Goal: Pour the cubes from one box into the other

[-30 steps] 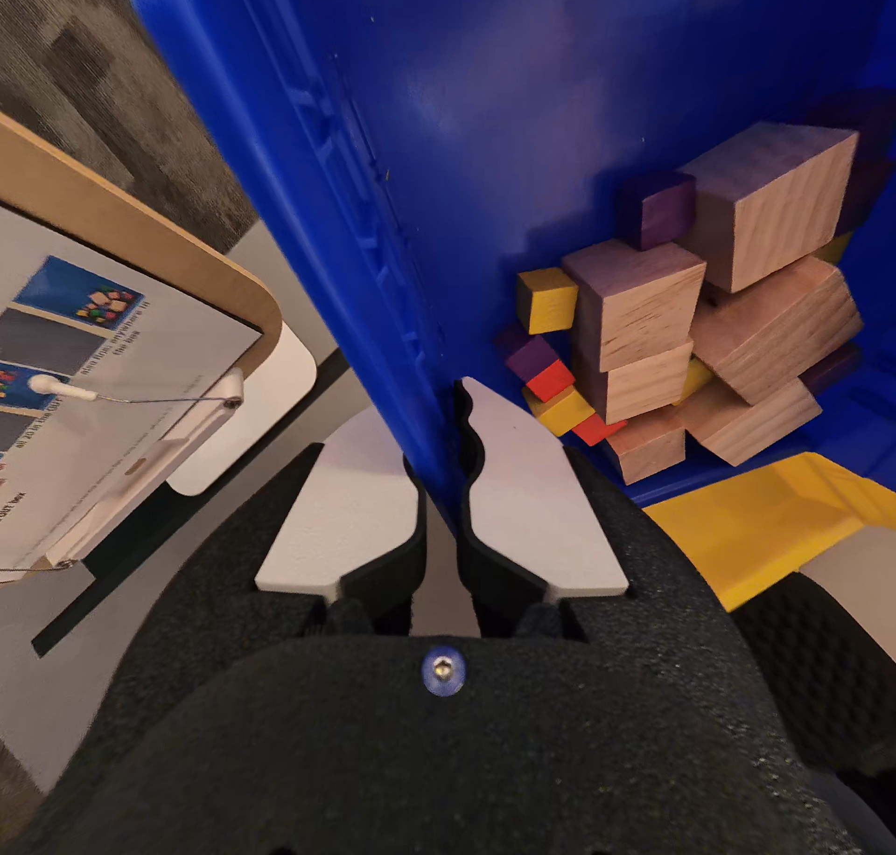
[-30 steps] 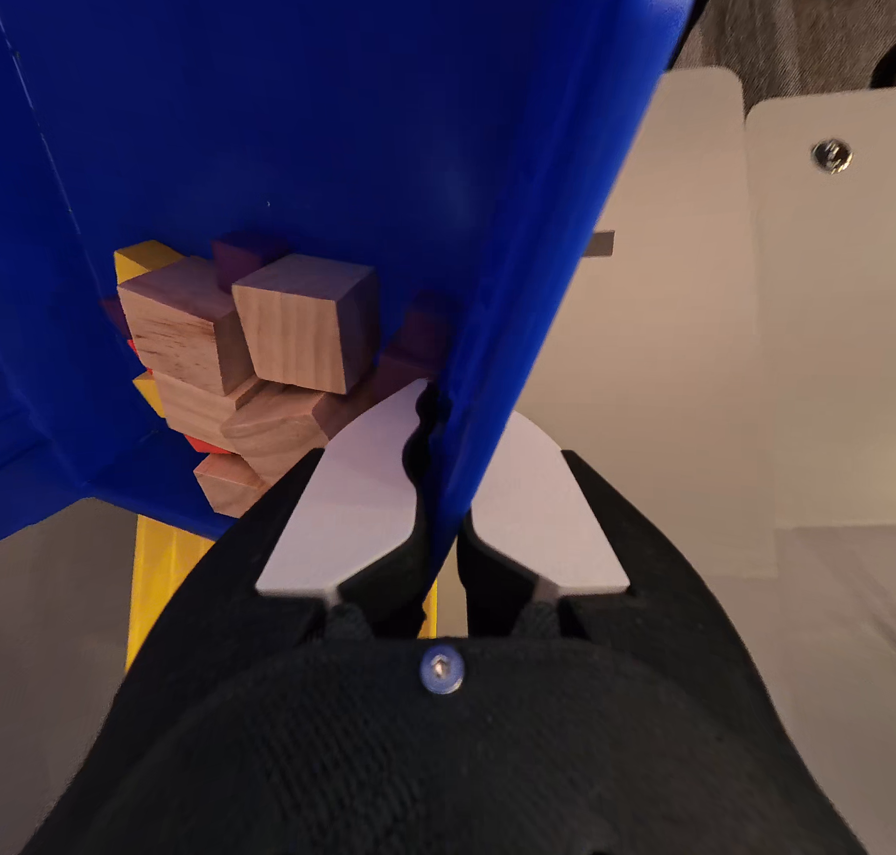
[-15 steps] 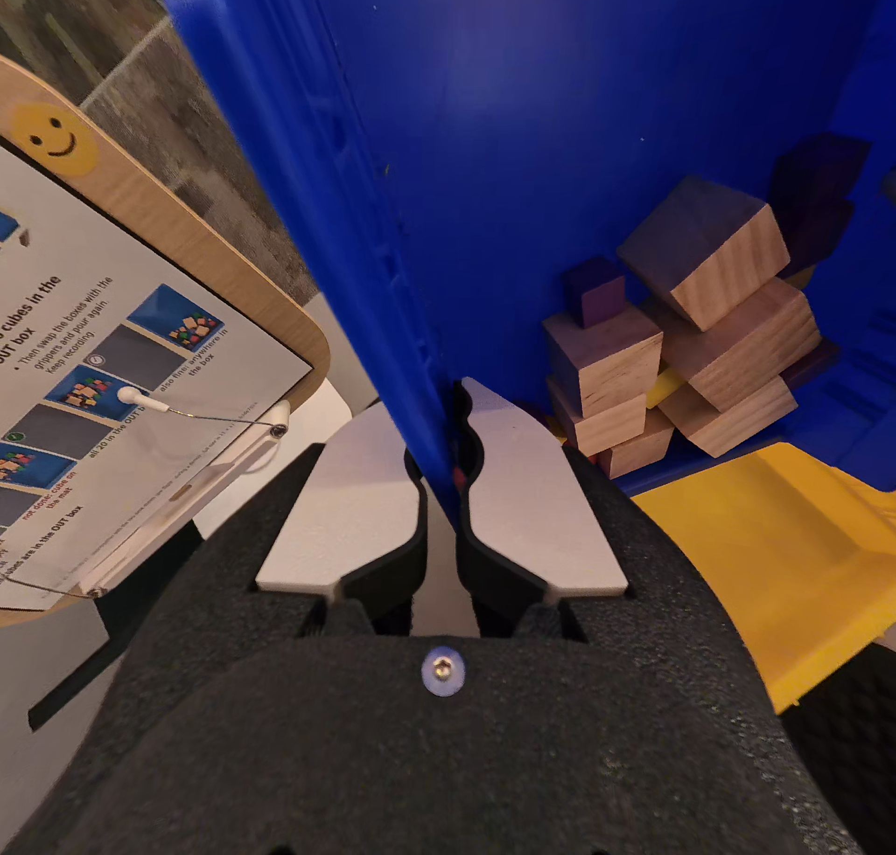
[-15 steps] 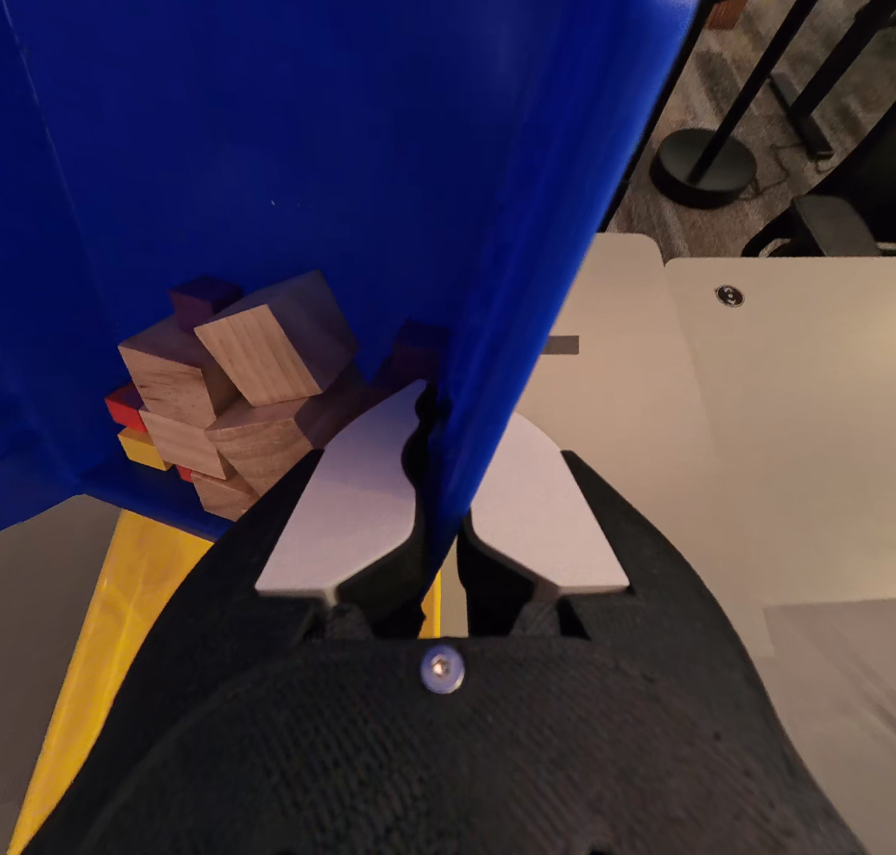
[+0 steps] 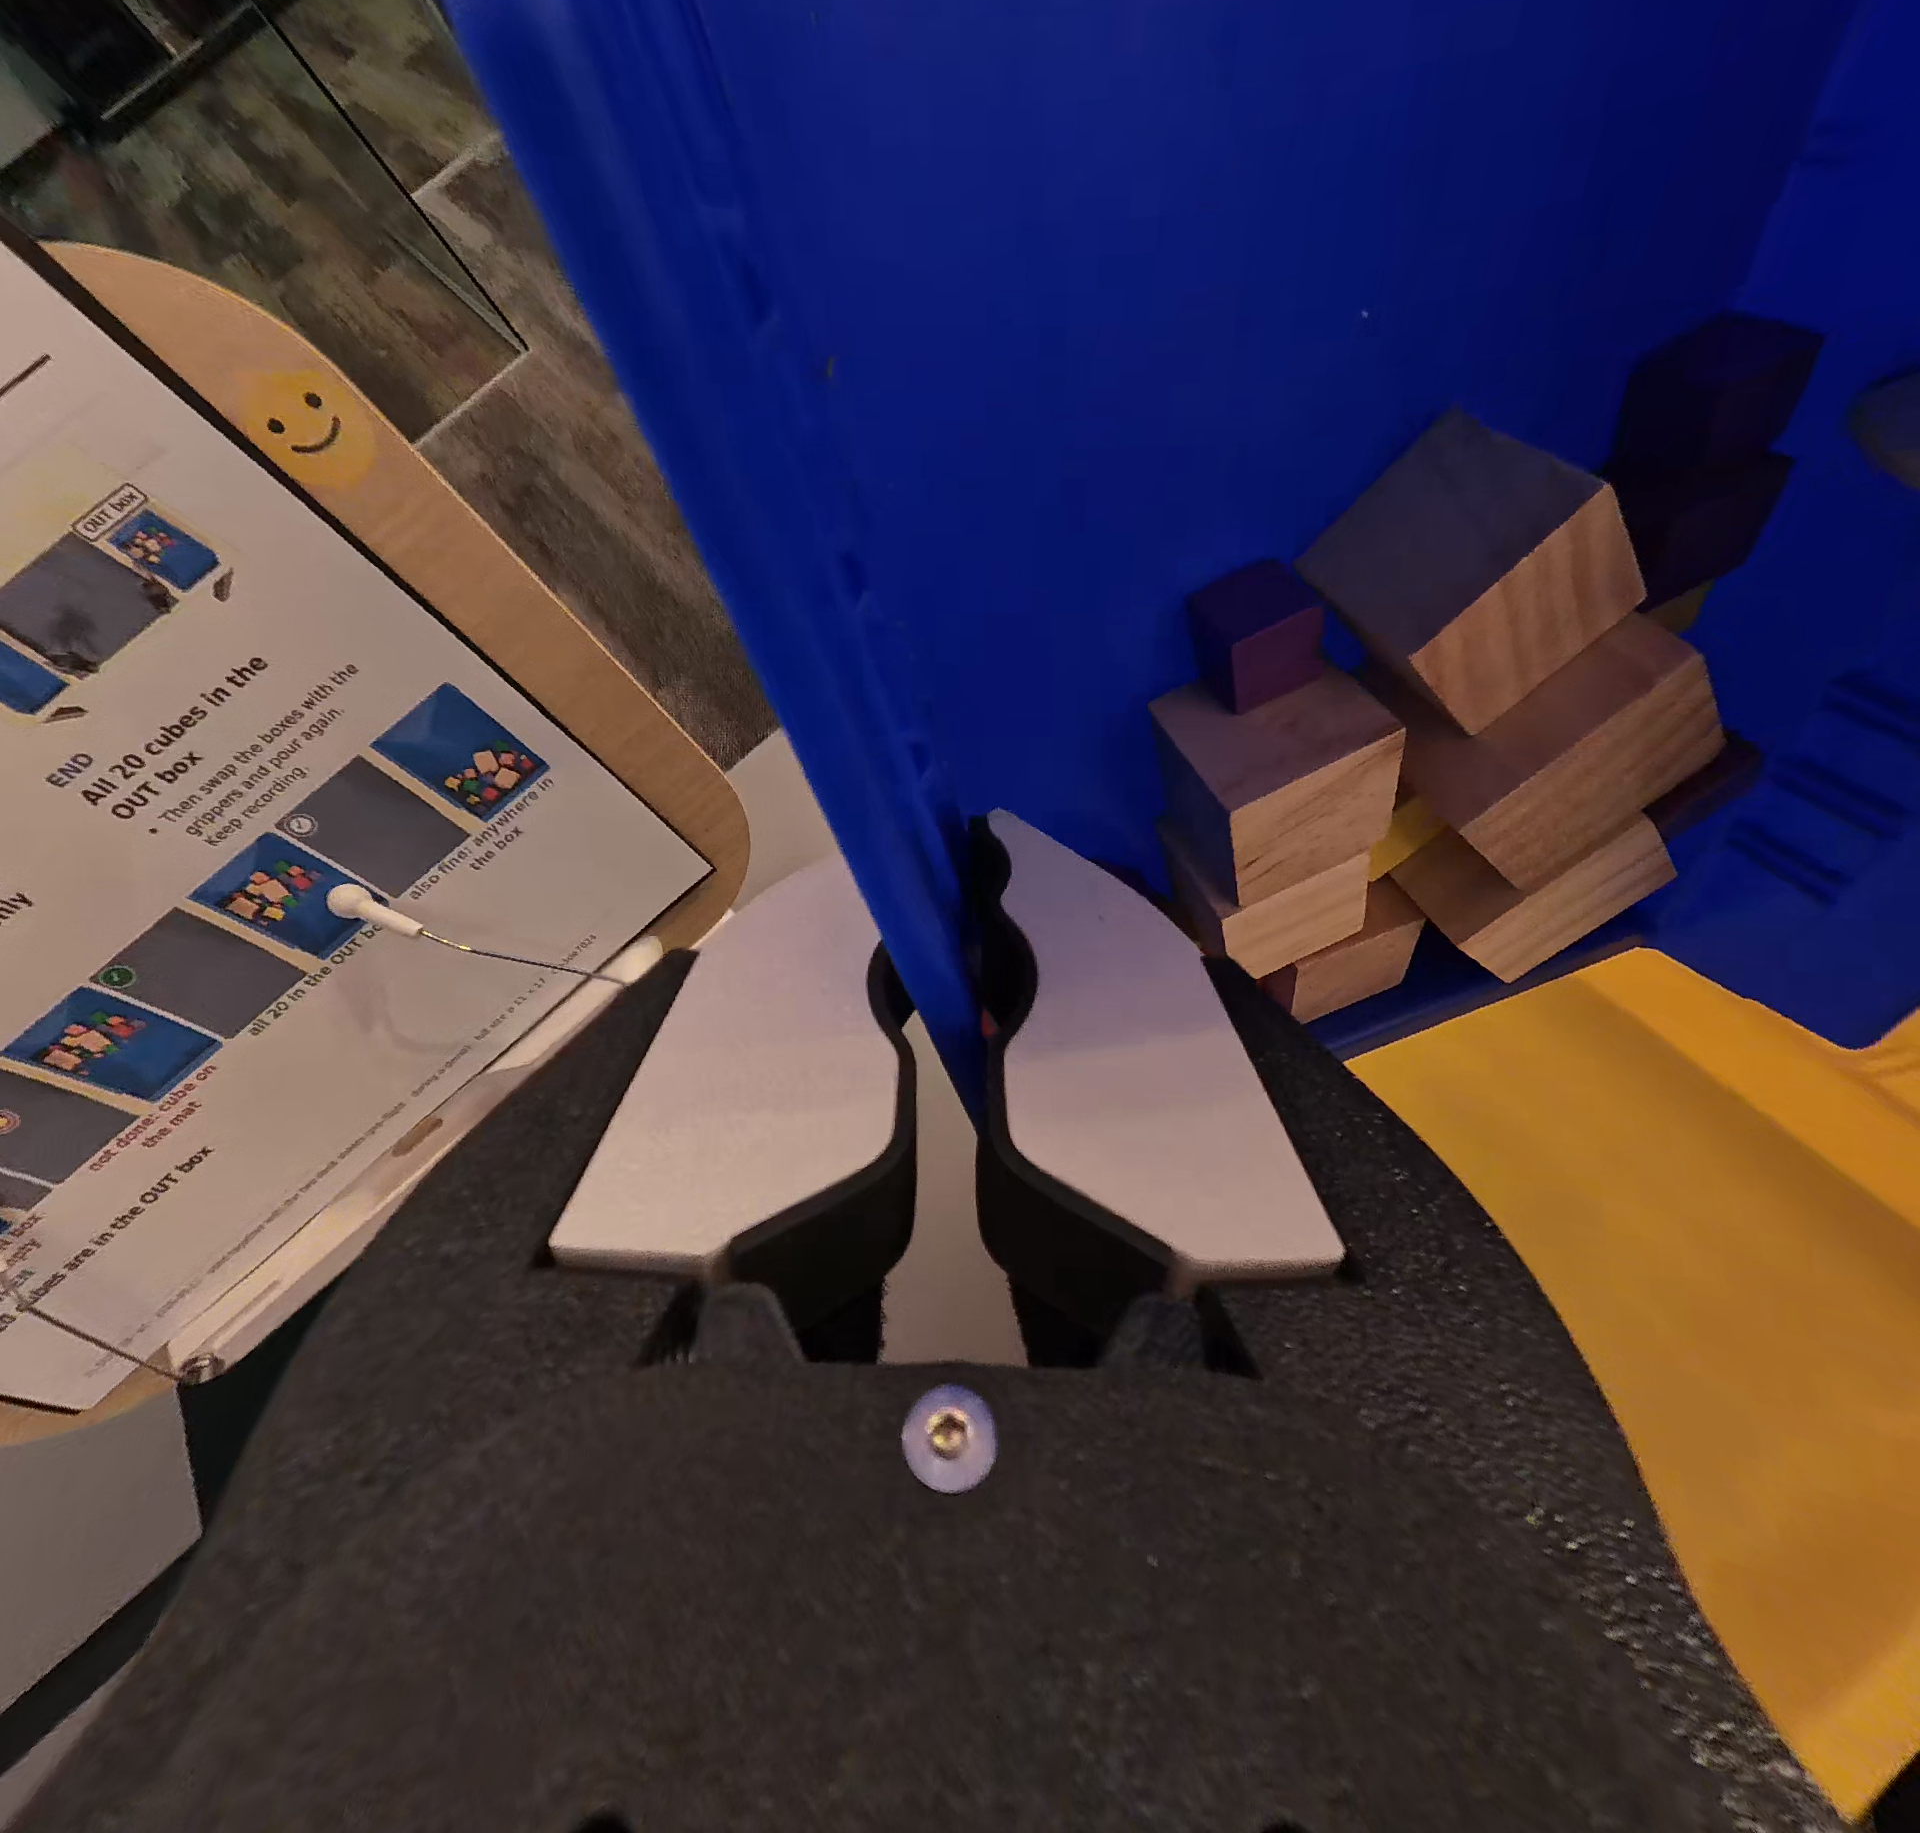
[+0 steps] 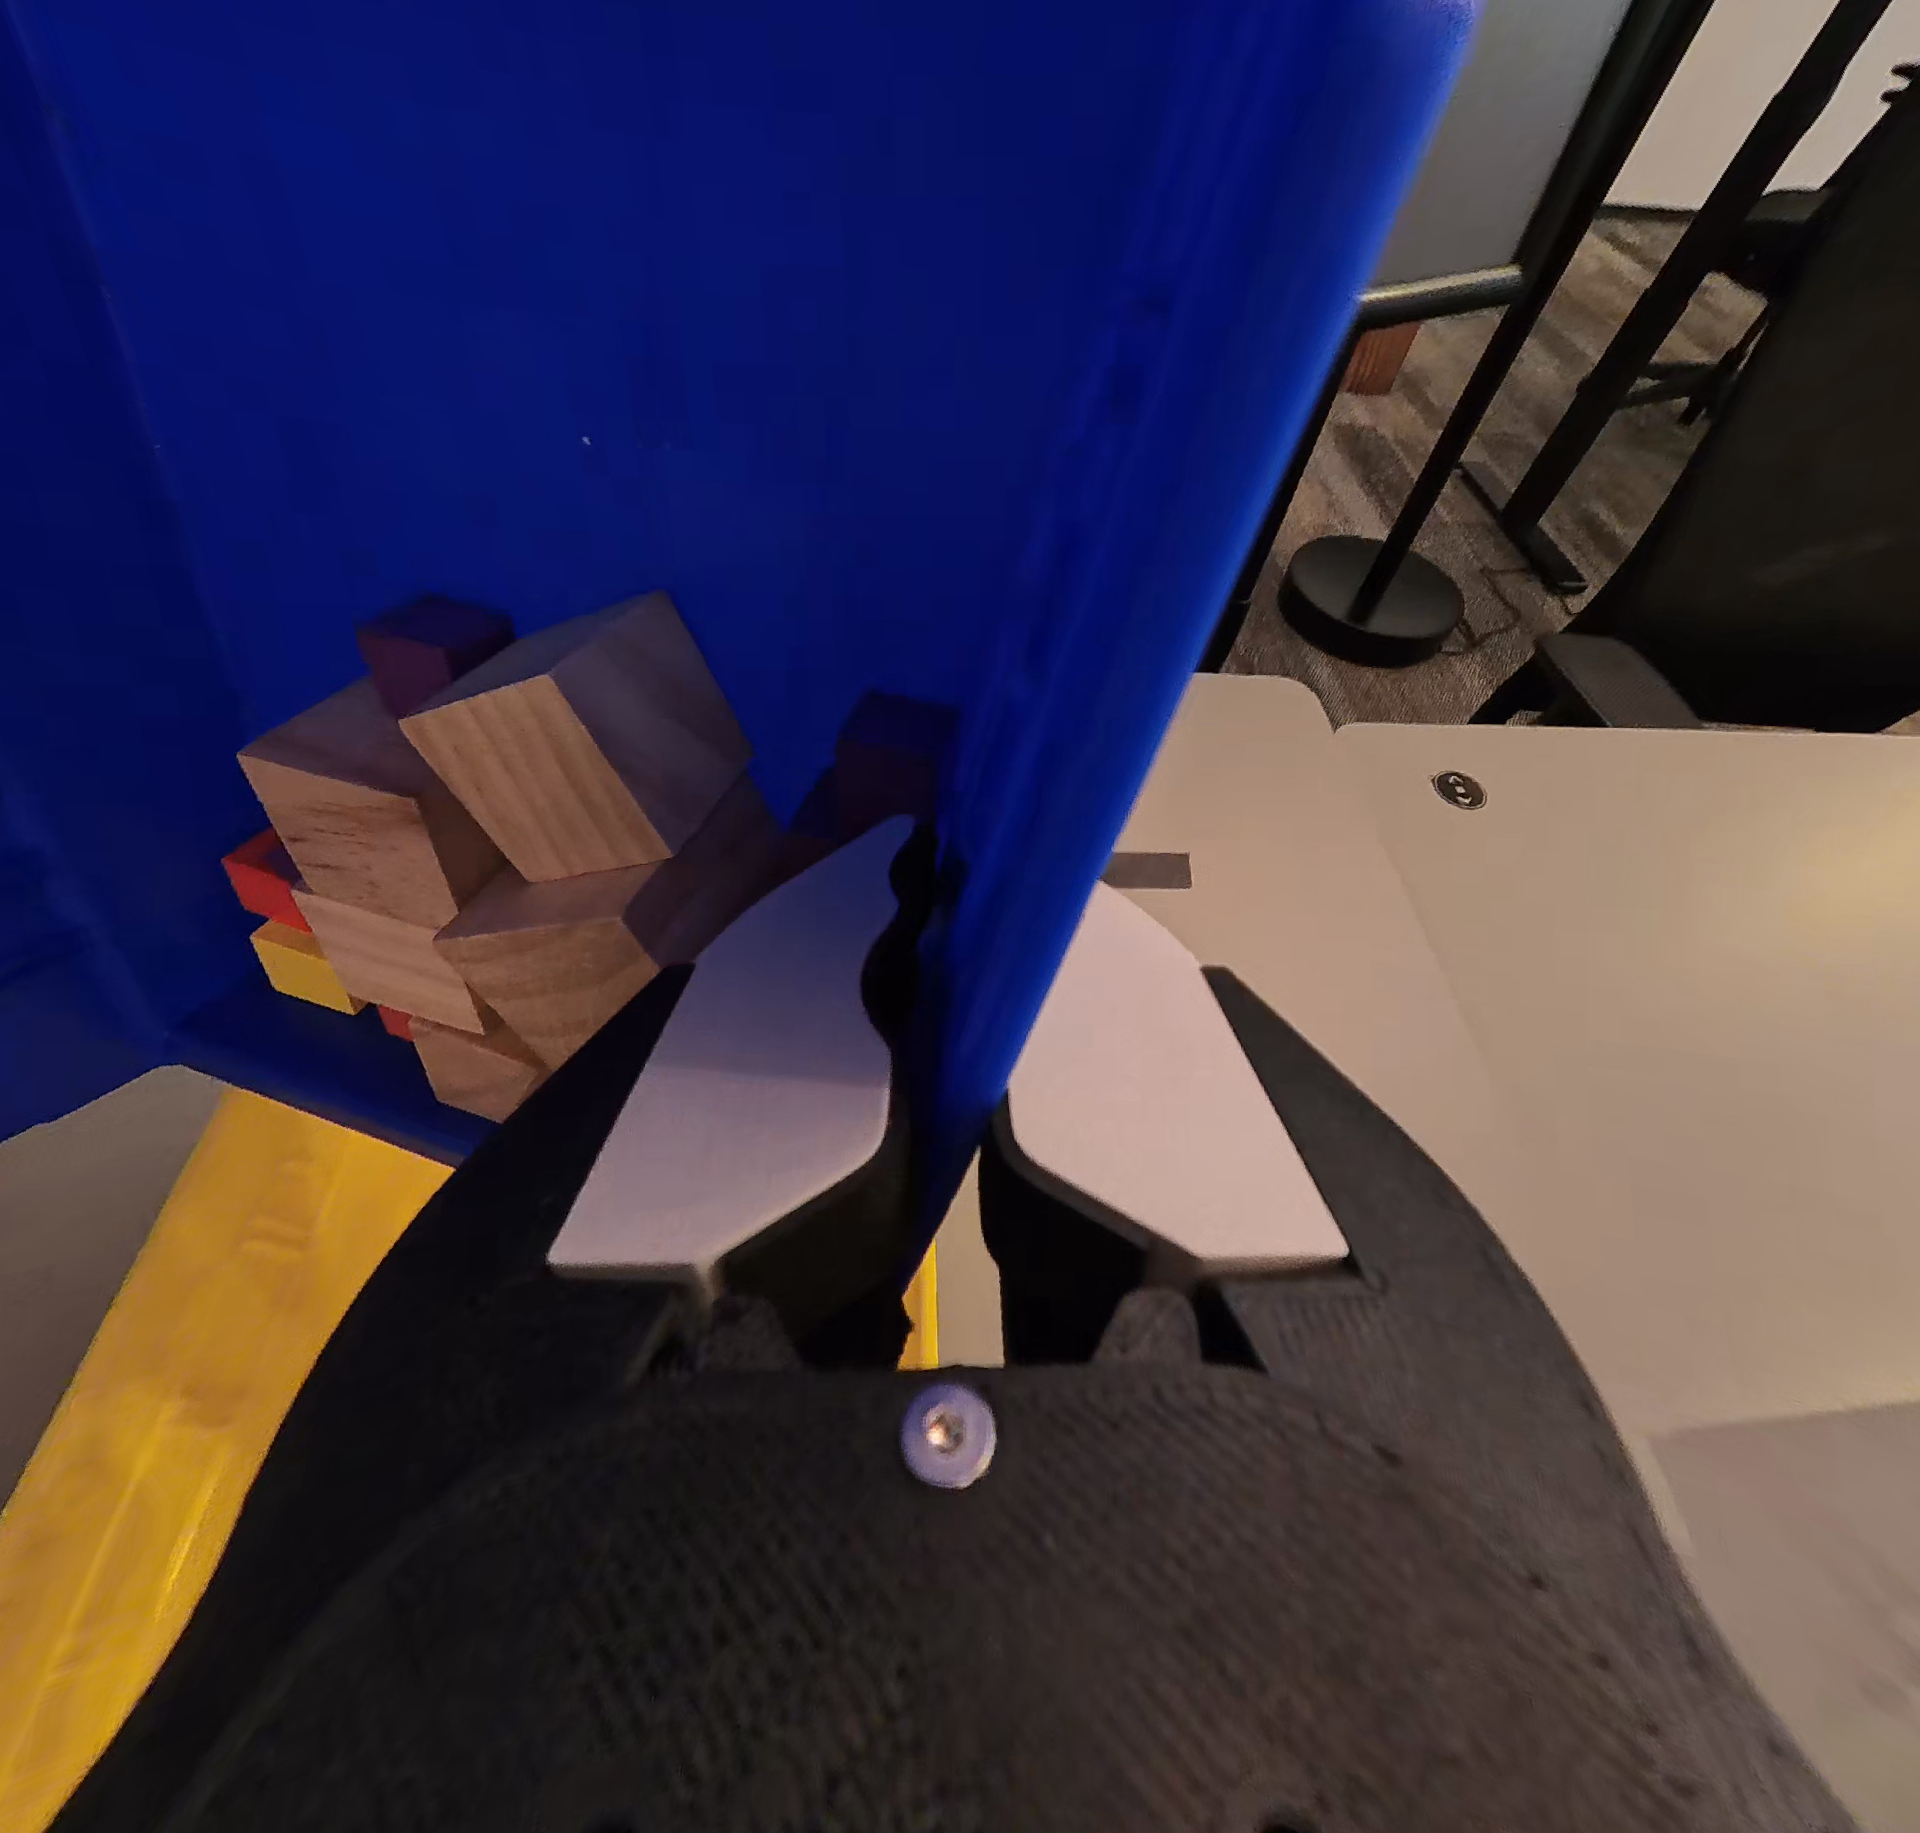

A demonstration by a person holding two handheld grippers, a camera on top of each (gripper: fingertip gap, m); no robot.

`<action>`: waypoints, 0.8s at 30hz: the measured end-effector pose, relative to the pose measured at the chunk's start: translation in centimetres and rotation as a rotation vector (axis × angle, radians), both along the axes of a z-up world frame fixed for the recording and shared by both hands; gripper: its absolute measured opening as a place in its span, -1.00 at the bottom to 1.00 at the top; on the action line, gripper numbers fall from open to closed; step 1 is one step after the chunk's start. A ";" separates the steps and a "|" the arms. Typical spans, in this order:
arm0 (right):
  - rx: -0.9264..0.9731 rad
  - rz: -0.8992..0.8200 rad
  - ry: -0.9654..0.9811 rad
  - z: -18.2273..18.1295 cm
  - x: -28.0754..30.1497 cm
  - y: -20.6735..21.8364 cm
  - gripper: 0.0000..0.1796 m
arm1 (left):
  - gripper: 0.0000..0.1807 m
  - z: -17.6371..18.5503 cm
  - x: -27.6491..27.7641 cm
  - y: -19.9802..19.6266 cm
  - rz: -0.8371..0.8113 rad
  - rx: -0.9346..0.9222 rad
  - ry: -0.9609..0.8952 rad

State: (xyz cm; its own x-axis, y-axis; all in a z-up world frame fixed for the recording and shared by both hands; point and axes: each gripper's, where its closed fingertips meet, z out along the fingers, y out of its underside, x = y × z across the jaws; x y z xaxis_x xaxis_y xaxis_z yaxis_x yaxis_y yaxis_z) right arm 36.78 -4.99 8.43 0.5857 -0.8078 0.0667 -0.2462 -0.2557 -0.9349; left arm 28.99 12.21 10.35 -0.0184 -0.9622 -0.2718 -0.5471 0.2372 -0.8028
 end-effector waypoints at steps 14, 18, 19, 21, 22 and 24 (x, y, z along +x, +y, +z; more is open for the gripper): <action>0.083 -0.031 -0.167 0.6 -0.7 -1.2 -0.93 | -0.93 0.7 -0.4 -1.1 -0.047 0.078 -0.169; 0.078 -0.033 -0.175 0.3 -0.7 -1.2 -0.93 | -0.93 0.3 -0.4 -1.1 -0.048 0.071 -0.180; 0.076 -0.032 -0.177 0.2 -0.7 -1.2 -0.94 | -0.93 0.1 -0.4 -1.1 -0.047 0.071 -0.182; 0.081 -0.033 -0.197 0.3 -0.8 -1.2 -0.93 | -0.93 0.2 -0.5 -1.1 -0.055 0.070 -0.207; 0.087 -0.032 -0.213 0.5 -0.8 -1.2 -0.94 | -0.93 0.3 -0.5 -1.1 -0.058 0.075 -0.223; 0.097 -0.038 -0.244 0.7 -0.9 -1.3 -0.93 | -0.93 0.6 -0.6 -1.2 -0.064 0.087 -0.256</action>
